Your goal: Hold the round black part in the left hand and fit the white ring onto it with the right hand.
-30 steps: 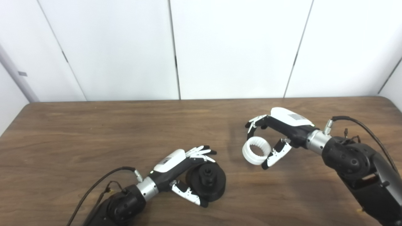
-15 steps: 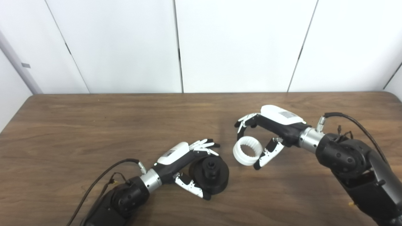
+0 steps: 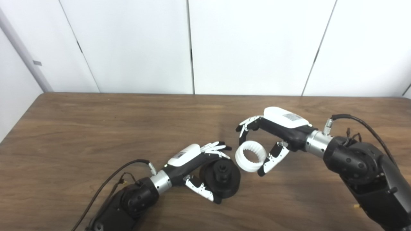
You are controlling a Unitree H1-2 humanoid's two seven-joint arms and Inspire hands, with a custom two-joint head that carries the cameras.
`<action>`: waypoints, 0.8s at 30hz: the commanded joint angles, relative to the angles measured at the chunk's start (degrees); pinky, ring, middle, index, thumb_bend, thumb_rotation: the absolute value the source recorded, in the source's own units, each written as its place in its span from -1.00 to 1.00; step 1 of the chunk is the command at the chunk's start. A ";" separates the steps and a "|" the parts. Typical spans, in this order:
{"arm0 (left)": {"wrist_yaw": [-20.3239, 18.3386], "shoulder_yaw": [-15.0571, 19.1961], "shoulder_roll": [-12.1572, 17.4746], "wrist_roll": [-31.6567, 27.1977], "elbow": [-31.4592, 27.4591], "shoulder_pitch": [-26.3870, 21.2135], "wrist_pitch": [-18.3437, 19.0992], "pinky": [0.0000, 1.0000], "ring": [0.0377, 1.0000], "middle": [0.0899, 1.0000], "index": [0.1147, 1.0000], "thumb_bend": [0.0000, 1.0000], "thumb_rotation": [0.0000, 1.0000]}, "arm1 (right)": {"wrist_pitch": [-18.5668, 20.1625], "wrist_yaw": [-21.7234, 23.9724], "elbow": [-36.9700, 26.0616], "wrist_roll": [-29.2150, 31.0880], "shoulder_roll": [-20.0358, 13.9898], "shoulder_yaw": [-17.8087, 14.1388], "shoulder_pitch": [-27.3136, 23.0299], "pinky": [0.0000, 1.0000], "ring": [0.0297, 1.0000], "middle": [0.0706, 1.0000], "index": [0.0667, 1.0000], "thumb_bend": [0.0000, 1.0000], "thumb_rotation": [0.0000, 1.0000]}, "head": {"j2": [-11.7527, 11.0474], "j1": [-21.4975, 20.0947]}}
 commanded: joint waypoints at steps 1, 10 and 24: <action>-4.00 -2.09 0.06 3.87 2.14 1.37 3.28 0.93 1.00 0.86 -0.16 0.04 -0.85 | -1.37 -0.64 -1.86 0.05 0.42 -0.46 -2.94 0.46 0.66 0.57 -0.12 0.05 -0.73 | 0.02 0.09; -3.78 -1.99 0.12 4.11 2.60 1.19 2.60 0.89 1.00 0.85 -0.16 0.04 -0.85 | -2.65 -0.36 -1.67 0.16 1.84 0.32 -3.67 0.45 0.66 0.55 -0.12 0.05 -0.73 | 0.11 0.39; -4.33 -1.98 0.58 4.29 0.88 1.76 3.68 0.86 1.00 0.86 -0.16 0.04 -0.85 | -1.70 0.22 -1.17 -0.53 3.79 1.39 -3.73 0.47 0.67 0.56 -0.12 0.05 -0.72 | 0.53 0.86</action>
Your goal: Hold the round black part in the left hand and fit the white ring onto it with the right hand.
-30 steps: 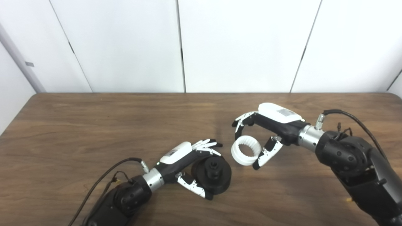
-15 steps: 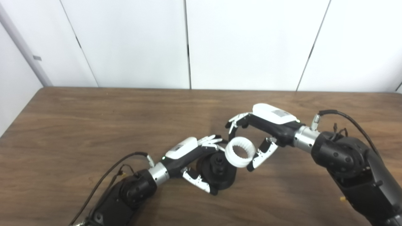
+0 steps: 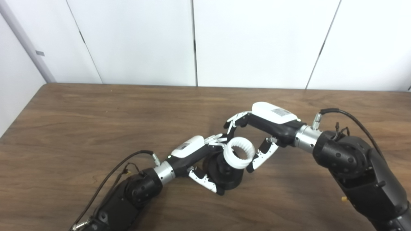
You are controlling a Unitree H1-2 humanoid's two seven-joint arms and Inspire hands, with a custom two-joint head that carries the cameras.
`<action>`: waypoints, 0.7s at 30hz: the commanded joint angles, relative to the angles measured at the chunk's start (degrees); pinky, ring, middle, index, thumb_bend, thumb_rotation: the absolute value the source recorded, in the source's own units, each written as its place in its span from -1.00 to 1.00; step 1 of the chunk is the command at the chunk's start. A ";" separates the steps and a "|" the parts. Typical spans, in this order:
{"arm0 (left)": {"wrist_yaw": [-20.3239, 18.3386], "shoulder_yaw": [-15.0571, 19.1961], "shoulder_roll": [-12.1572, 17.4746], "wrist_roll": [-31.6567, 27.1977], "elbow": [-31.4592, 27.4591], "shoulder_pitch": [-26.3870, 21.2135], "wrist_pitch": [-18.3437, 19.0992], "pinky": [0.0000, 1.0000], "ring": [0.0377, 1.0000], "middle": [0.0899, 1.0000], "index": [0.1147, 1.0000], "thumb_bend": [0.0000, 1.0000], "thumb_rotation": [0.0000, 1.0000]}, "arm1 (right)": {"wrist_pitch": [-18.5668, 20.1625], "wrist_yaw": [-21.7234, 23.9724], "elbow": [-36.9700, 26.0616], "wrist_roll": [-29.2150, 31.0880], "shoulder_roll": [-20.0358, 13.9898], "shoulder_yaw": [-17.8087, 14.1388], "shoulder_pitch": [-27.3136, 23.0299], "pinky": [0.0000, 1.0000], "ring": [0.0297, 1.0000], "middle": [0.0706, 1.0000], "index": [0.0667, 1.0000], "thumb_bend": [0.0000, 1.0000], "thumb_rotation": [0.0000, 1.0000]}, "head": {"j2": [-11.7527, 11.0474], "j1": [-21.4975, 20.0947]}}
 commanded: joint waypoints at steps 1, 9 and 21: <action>-4.23 -1.98 0.78 3.66 1.09 1.98 3.14 0.86 1.00 0.85 -0.16 0.04 -0.85 | -0.62 -0.49 -1.14 -0.31 0.33 -0.44 -2.61 0.48 0.67 0.56 -0.12 0.05 -0.72 | 0.09 0.07; -4.76 -1.70 0.96 3.62 0.14 2.37 3.98 0.92 1.00 0.86 -0.16 0.04 -0.85 | 0.13 -0.45 -0.54 -0.74 1.53 -0.14 -2.37 0.49 0.67 0.57 -0.12 0.05 -0.72 | 0.23 0.20; -5.01 -1.79 0.79 3.31 -0.40 2.68 3.86 0.90 1.00 0.85 -0.16 0.04 -0.85 | 0.16 -0.56 0.76 -1.28 2.62 0.03 -1.98 0.49 0.67 0.58 -0.12 0.05 -0.72 | 0.55 0.57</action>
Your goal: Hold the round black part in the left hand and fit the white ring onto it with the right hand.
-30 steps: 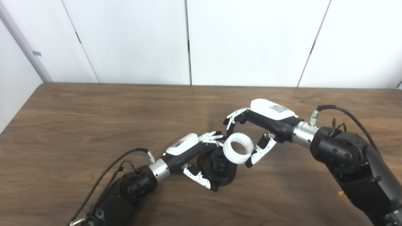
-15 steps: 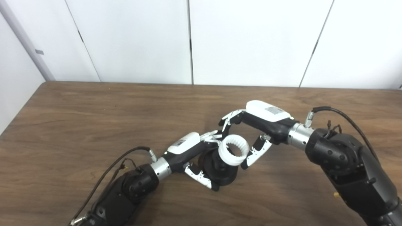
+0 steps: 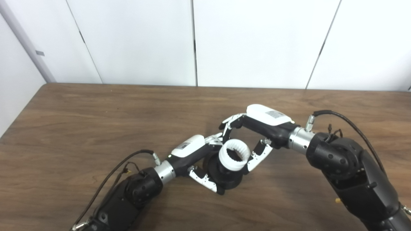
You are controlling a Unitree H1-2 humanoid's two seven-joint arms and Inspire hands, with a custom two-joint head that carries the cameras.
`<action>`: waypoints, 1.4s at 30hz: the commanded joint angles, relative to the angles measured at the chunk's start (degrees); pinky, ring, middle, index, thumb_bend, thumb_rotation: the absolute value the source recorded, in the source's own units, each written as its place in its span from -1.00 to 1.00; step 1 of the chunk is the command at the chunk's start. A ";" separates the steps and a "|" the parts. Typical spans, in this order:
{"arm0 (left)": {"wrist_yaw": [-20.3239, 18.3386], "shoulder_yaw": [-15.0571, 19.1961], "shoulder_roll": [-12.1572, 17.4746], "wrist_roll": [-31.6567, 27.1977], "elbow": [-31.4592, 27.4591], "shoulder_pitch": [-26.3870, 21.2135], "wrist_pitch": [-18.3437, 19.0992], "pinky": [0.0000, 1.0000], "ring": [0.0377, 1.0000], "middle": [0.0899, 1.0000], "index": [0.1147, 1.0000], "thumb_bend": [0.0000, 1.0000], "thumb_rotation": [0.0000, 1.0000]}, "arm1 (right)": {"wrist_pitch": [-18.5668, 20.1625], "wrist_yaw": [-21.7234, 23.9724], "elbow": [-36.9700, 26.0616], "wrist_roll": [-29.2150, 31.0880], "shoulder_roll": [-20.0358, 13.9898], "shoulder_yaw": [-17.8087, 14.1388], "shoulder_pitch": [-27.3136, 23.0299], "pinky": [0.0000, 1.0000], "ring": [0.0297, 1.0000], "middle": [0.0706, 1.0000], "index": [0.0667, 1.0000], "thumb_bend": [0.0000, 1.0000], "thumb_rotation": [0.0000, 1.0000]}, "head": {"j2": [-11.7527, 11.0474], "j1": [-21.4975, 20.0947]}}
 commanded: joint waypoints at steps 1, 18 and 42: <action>-5.04 -2.15 0.72 2.02 1.13 2.26 2.30 0.88 1.00 0.85 -0.16 0.04 -0.85 | -0.32 -0.88 -0.63 0.17 0.33 -0.52 -1.99 0.49 0.67 0.58 -0.12 0.05 -0.72 | 0.02 0.05; -5.66 -2.18 0.82 1.84 -0.39 2.75 3.75 0.87 1.00 0.85 -0.16 0.04 -0.85 | -2.19 -2.09 3.40 -0.20 1.59 0.66 -0.85 0.44 0.66 0.57 -0.12 0.05 -0.72 | 0.35 0.33; -4.35 -2.41 0.47 2.94 -0.70 3.08 2.45 0.83 1.00 0.83 -0.16 0.04 -0.85 | -1.76 -1.85 4.44 -1.06 2.69 3.91 -1.42 0.50 0.68 0.56 -0.12 0.04 -0.72 | 1.14 0.53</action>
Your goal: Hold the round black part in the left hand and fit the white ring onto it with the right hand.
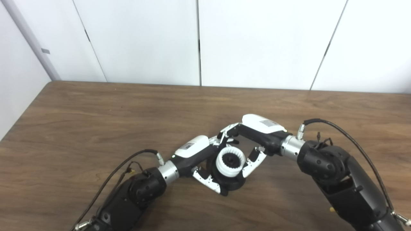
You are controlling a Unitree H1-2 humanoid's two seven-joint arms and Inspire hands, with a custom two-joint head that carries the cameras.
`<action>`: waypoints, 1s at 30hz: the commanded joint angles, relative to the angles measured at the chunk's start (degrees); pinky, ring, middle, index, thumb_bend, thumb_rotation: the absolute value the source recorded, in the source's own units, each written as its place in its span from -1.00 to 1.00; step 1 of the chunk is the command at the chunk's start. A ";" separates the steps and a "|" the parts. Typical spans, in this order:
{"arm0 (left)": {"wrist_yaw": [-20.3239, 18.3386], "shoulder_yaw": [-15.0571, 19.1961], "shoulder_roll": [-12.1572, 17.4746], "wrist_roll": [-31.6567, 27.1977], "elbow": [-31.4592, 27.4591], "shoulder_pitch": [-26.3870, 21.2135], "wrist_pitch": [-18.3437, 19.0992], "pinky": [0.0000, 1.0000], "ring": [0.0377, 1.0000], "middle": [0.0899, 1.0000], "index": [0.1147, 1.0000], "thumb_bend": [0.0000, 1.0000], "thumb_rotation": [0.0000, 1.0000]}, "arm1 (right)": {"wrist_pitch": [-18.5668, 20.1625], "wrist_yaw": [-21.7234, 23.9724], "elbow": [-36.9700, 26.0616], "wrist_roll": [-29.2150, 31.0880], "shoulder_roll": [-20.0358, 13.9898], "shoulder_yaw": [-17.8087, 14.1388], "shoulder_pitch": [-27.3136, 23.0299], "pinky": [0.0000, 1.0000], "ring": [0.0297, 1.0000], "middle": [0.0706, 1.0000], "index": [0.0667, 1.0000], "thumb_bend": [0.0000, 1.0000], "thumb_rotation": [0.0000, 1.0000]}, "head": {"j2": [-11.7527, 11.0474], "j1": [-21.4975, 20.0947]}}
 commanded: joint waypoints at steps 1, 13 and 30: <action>-3.99 -2.37 0.48 2.44 1.57 2.15 0.39 0.83 1.00 0.82 -0.16 0.04 -0.85 | -0.97 0.63 -0.82 -0.27 0.51 0.92 -2.02 0.49 0.67 0.56 -0.12 0.04 -0.72 | 0.08 0.00; -4.47 -2.31 0.31 2.05 1.92 1.76 0.91 0.80 1.00 0.84 -0.16 0.04 -0.85 | -0.12 3.13 -0.97 -2.74 -1.06 2.96 -2.38 0.43 0.65 0.57 -0.10 0.05 -0.72 | 0.33 -0.03; -4.87 -1.89 0.73 1.23 1.76 1.49 1.59 0.94 1.00 0.85 -0.16 0.04 -0.85 | 4.10 6.40 -2.00 -2.07 -3.52 2.58 -3.28 0.50 0.74 0.77 0.74 0.90 -0.53 | 0.19 -0.24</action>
